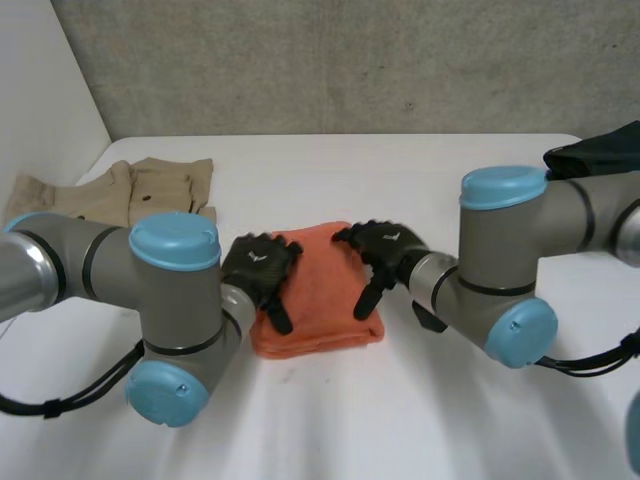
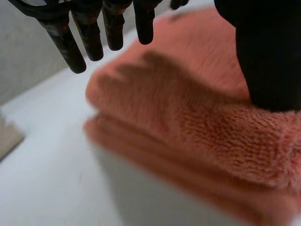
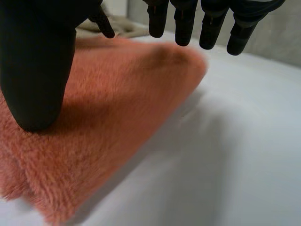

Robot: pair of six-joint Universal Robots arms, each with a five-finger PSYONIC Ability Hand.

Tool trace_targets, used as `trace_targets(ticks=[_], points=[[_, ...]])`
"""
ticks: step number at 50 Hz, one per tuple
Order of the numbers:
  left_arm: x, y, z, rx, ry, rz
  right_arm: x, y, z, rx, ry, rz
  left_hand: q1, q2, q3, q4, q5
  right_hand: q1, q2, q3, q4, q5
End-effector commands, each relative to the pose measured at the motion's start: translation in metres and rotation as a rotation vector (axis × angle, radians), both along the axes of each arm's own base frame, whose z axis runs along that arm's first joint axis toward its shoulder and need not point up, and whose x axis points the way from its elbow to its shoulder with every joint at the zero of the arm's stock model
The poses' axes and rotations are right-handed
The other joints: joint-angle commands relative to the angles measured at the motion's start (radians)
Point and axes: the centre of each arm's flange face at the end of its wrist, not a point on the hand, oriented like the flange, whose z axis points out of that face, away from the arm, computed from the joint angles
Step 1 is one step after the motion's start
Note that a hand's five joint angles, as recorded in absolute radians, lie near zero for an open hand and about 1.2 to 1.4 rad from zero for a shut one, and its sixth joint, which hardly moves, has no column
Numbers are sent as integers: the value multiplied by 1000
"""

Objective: Fold the laundry.

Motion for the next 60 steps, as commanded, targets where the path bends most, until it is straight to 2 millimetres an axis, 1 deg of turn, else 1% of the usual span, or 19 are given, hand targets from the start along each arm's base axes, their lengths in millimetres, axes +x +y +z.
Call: trace_targets(ticks=[1,4,7,8,13,14,17,18,19,20,21,22,26,29,34,41,44,48,60], points=[[20,0,-6,21,-71,86,11,7,-19,7,43,52,18,-5,-7,2,-19,-49,-37,-35,-37,-47],[22,5,-8,22,-96,72,10,4,-17,-52,99,48,18,-5,-7,2,-19,-49,-37,-35,-37,-47],[20,8,0,-5,-101,57,8,2,-12,-110,149,42,15,-8,-9,-1,-22,-49,-37,-35,-37,-47],[20,7,3,-14,-99,55,7,2,-4,-154,176,46,15,-8,-9,-1,-22,-49,-37,-35,-37,-47],[15,-1,37,-104,-40,43,-1,8,30,-274,206,38,12,-11,-12,-4,-25,-49,-37,-35,-37,-47],[11,-4,57,-147,5,16,-2,10,36,-301,207,34,9,-14,-15,-7,-28,-49,-37,-35,-37,-47],[3,-6,80,-196,61,-43,-2,24,41,-361,183,29,9,-14,-15,-7,-28,-49,-37,-35,-37,-47],[1,-7,87,-211,79,-64,1,34,42,-384,172,36,9,-14,-15,-7,-28,-49,-37,-35,-37,-47],[-2,-10,102,-240,115,-116,3,41,41,-391,166,49,9,-14,-15,-7,-28,-49,-37,-35,-37,-47],[-3,-11,109,-254,131,-135,5,48,40,-395,164,61,9,-14,-15,-7,-28,-49,-37,-35,-37,-47],[-3,-12,116,-264,148,-158,7,63,32,-391,167,90,9,-14,-15,-7,-28,-49,-37,-35,-37,-47],[-6,-14,129,-284,179,-221,7,68,28,-391,171,100,9,-14,-15,-7,-28,-49,-37,-35,-37,-47],[-14,-3,145,-269,220,-402,10,95,3,-372,180,157,9,-14,-15,-7,-28,-49,-37,-35,-37,-47],[-19,5,152,-242,240,-516,15,103,-11,-395,165,176,9,-14,-15,-7,-28,-49,-37,-35,-37,-47],[-24,18,155,-190,261,-648,22,99,-31,-434,151,178,9,-14,-15,-7,-28,-49,-37,-35,-37,-47],[-26,18,150,-174,258,-655,35,86,-46,-525,167,186,9,-14,-15,-7,-28,-49,-37,-35,-37,-47],[-26,19,149,-173,258,-656,37,81,-53,-546,193,183,9,-14,-15,-7,-28,37,49,51,49,39],[-26,19,149,-170,259,-656,41,76,-51,-568,192,174,9,-14,-15,-7,-28,210,222,224,222,212],[-26,17,148,-166,259,-652,50,67,-43,-606,161,164,9,-14,-15,-7,-28,301,314,316,314,304]])
